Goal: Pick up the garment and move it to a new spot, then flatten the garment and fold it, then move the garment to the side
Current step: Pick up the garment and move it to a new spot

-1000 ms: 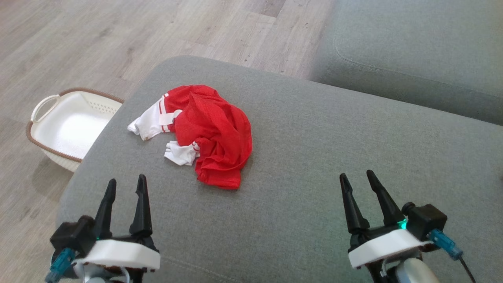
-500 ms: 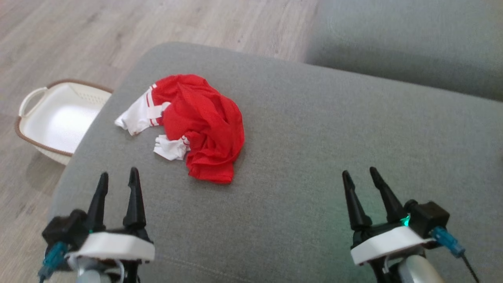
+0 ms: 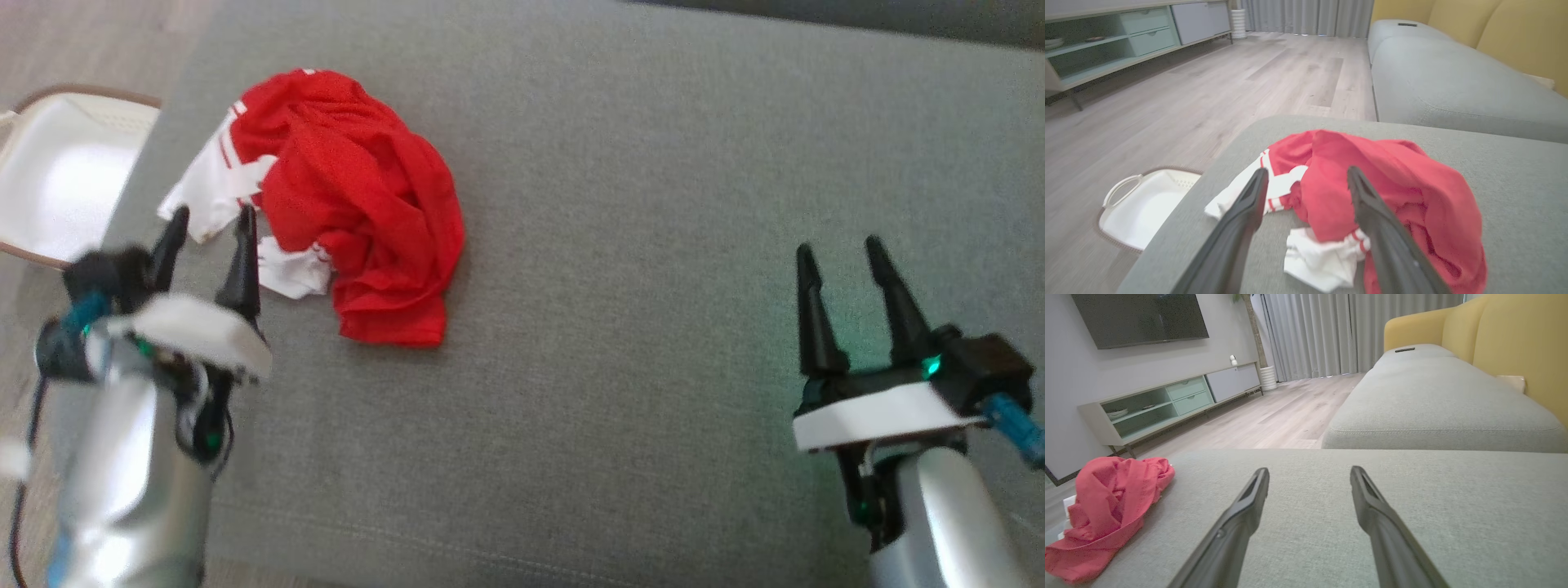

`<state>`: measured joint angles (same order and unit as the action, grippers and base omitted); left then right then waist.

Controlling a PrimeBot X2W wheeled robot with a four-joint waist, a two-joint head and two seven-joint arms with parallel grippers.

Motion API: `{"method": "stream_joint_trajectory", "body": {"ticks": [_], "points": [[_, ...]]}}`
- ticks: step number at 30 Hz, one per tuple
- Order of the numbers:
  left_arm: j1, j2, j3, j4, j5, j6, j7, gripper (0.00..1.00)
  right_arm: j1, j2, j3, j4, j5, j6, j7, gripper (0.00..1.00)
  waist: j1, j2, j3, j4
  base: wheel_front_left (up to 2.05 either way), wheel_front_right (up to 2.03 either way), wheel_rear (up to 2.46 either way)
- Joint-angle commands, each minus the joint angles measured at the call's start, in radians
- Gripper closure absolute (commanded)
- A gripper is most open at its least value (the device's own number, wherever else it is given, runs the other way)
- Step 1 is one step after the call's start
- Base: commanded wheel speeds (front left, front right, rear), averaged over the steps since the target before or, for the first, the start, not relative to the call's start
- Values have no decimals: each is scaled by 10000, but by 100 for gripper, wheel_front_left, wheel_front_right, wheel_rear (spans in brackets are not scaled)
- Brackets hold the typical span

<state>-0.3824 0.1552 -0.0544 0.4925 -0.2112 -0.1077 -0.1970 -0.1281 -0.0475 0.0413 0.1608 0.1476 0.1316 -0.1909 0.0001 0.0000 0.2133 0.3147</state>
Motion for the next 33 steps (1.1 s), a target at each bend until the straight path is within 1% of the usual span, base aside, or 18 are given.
{"method": "stream_joint_trajectory", "body": {"ticks": [1,3,8,10,13,16,18,19,22,28,30,33], "points": [[-1014,489,173,250,-84,-86,347,0,-462,-28,86,-546,-136,-9,93,0,-1,0,499,-307,0,0,0],[-1643,755,-74,960,-158,-157,784,0,-540,-28,-8,-726,-193,-9,196,0,-1,0,708,-435,0,0,0],[-2816,1110,-530,2631,-571,-217,1952,0,-633,-28,44,-1020,-225,-9,334,0,-1,0,1106,-723,0,0,0],[-3156,1263,-732,3160,-596,-222,2148,0,-655,-28,103,-1075,-221,-9,361,0,-1,0,1222,-845,0,0,0],[-3486,1335,-1153,3782,-914,-226,2375,0,-673,-28,120,-1122,-214,-9,373,0,-1,0,1339,-978,0,0,0],[-3681,1431,-1612,4223,-1322,-227,2489,0,-685,-28,88,-1149,-223,-9,358,0,-1,0,1407,-1053,0,0,0],[-3717,1431,-1748,4337,-1477,-227,2518,1,-686,-28,76,-1153,-228,-9,354,0,-1,0,1417,-1068,0,0,0],[-3739,1455,-1887,4430,-1610,-228,2518,100,-690,-28,78,-1151,-230,-9,350,0,-1,0,1420,-1088,0,0,0],[-3745,1590,-2269,4559,-1957,-228,2280,100,-727,-28,124,-1100,-208,-9,335,0,-1,0,1389,-1175,0,0,0],[-3970,1745,-2697,4420,-2261,-229,878,100,-706,-28,208,-855,-94,-9,224,0,-1,0,1055,-1250,0,0,0],[-4063,1770,-2762,4271,-2319,-229,252,100,-683,-28,234,-767,-23,-9,148,0,-1,0,849,-1291,0,0,0],[-4109,1715,-2859,3849,-2412,-229,-337,100,-624,-28,253,-621,113,-9,48,0,-1,0,515,-1346,0,0,0]]}}
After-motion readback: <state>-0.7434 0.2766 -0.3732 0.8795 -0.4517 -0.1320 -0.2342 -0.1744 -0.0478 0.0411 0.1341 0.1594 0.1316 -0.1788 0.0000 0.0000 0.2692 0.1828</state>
